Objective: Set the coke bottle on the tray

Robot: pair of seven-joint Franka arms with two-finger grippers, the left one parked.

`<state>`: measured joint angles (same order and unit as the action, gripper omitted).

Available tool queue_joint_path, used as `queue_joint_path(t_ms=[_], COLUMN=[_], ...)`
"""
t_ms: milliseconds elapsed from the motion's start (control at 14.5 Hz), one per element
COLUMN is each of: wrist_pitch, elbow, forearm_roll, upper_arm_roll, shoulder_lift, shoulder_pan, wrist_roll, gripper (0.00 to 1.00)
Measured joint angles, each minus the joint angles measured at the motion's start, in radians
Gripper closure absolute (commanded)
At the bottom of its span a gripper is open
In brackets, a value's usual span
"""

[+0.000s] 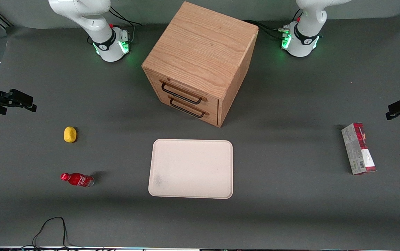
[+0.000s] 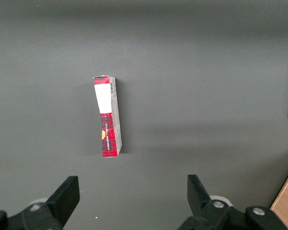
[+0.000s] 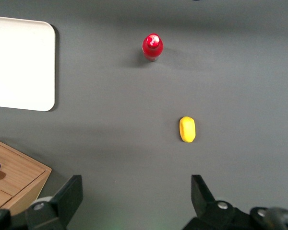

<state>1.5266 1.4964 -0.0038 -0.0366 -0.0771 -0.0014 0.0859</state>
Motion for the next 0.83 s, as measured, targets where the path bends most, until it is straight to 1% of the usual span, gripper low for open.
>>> queue_joint_path(t_ms=[830], wrist_pitch=[0.003], elbow=[-0.004], forearm_roll=[-0.001], upper_arm_roll=[-0.003], shoulder_lift=[-0.013], shoulder_pan=[-0.004], wrist_roll=[0.000], gripper=[0.00])
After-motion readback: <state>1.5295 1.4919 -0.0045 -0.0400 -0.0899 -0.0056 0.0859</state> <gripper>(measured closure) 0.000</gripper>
